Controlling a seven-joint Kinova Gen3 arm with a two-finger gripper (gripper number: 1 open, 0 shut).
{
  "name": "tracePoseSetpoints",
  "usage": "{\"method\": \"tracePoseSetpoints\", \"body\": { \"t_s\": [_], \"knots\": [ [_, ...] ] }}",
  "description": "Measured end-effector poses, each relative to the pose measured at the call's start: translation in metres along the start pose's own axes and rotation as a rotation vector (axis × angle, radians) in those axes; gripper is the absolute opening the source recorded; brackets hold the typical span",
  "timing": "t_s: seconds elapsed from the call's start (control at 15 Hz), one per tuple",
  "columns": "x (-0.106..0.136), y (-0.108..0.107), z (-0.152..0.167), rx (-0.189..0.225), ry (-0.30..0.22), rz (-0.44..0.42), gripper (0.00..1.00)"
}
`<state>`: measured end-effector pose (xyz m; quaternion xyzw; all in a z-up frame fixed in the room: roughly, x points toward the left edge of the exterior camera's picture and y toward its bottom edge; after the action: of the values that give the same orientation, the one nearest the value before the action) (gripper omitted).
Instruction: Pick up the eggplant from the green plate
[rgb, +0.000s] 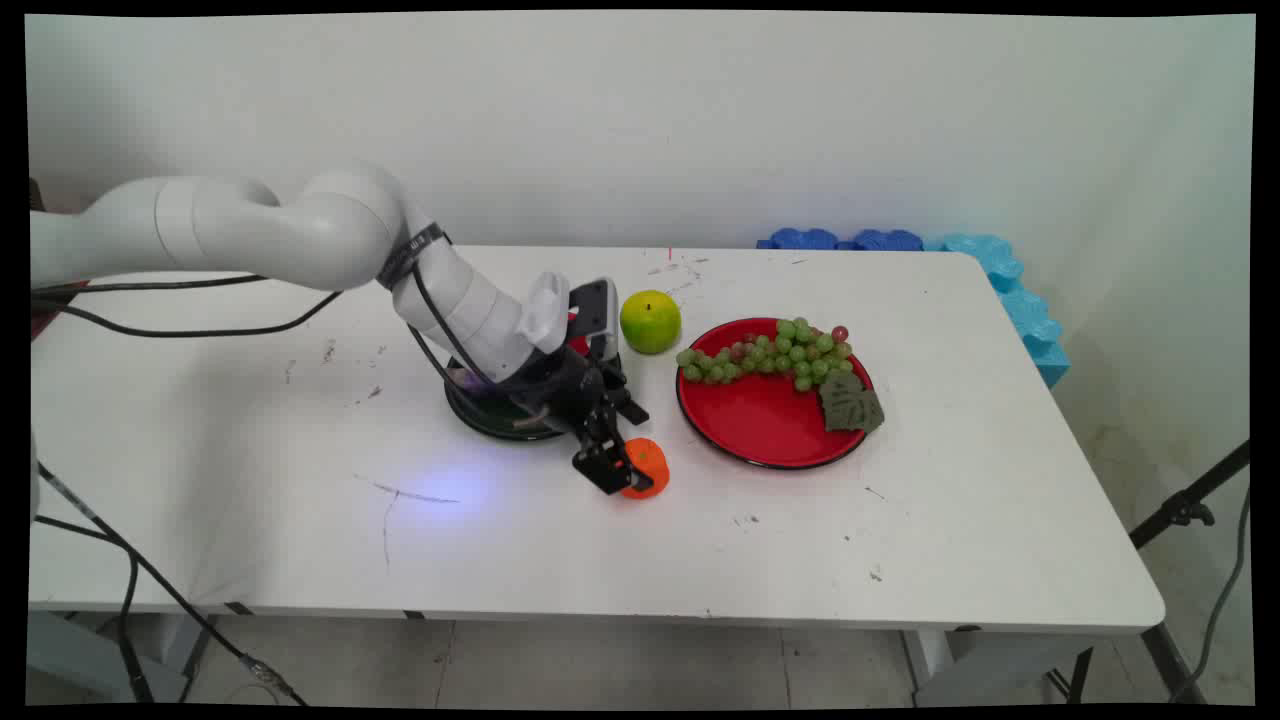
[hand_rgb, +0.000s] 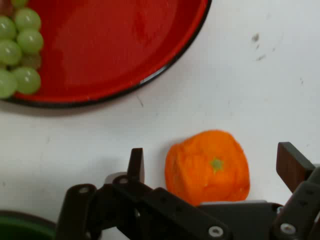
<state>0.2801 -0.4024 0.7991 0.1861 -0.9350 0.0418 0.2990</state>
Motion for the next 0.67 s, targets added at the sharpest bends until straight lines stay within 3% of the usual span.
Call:
{"method": "tracePoseSetpoints", "body": {
  "t_s": [0.27, 0.67],
  "knots": [
    [0.013, -0.004, -0.026, -0.003, 0.038, 0.005, 1.00],
    [0.037, -0.010, -0.128, -0.011, 0.109, 0.009, 1.00]
  ]
}}
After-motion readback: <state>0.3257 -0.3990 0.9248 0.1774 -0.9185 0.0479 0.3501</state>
